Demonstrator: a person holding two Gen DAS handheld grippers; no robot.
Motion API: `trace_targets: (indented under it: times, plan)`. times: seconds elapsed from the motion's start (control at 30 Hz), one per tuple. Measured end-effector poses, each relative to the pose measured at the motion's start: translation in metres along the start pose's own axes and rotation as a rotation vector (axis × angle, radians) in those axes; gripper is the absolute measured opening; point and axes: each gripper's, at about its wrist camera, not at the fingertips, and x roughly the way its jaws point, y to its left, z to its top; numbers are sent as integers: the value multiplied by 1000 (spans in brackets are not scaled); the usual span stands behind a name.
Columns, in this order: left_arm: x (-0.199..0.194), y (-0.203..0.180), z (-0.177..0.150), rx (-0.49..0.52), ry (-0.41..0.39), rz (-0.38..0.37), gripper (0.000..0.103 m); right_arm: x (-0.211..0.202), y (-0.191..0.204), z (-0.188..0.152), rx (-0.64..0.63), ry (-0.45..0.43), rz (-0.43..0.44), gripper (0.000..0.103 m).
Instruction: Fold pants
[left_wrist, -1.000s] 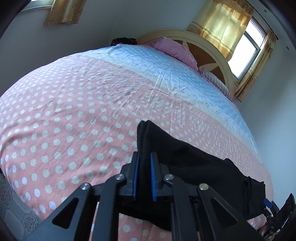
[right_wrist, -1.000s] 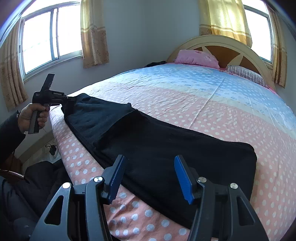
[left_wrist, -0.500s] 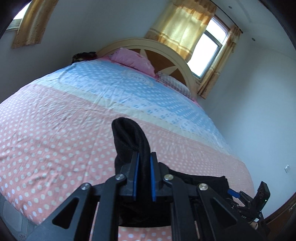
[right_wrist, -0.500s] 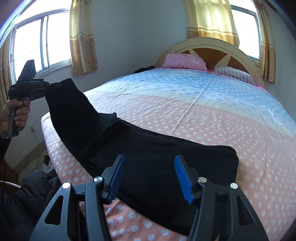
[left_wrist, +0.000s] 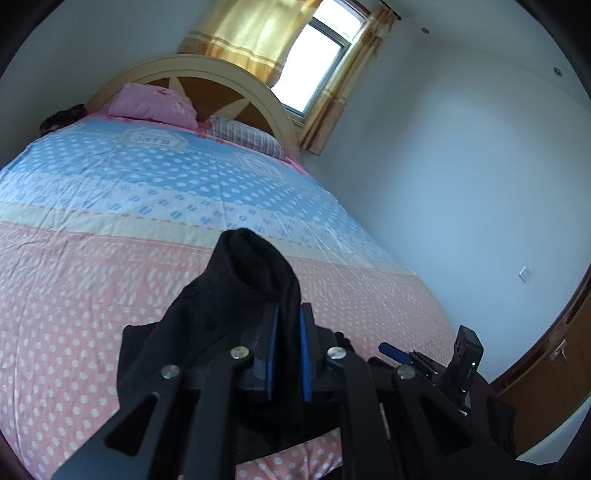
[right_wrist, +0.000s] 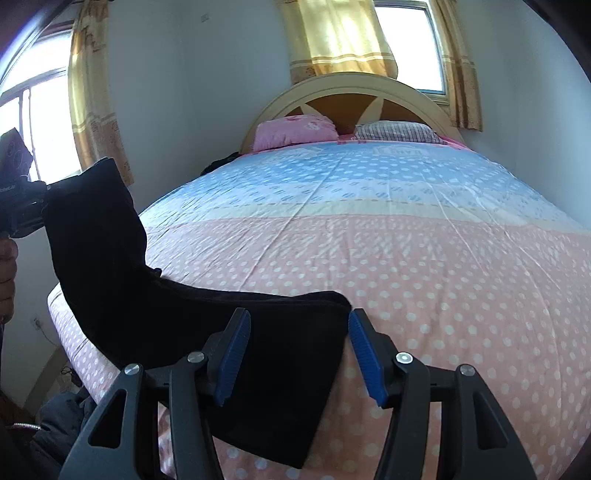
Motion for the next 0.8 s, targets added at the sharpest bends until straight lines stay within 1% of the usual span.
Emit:
trace_targets:
  times: [0.07, 0.17, 0.27, 0.4, 0.53, 0.7, 0.8]
  plan:
    - [18, -13, -2, 13, 31, -24, 11, 0, -13, -1, 42, 7, -23, 57]
    - [51, -30, -10, 25, 94, -40, 11, 0, -30, -2, 102, 15, -50, 57]
    - [81, -39, -22, 33, 151, -42, 11, 1, -42, -2, 163, 18, -59, 57]
    - [110, -49, -36, 27, 220, -43, 11, 2, -49, -4, 195, 26, -75, 57]
    - [129, -61, -44, 34, 256, -34, 11, 6, -48, -7, 196, 41, -69, 57]
    - [152, -72, -63, 75, 286, 13, 11, 9, -45, -9, 193, 47, -46, 57]
    - [162, -75, -73, 104, 300, 29, 12, 10, -46, -10, 200, 47, -48, 57]
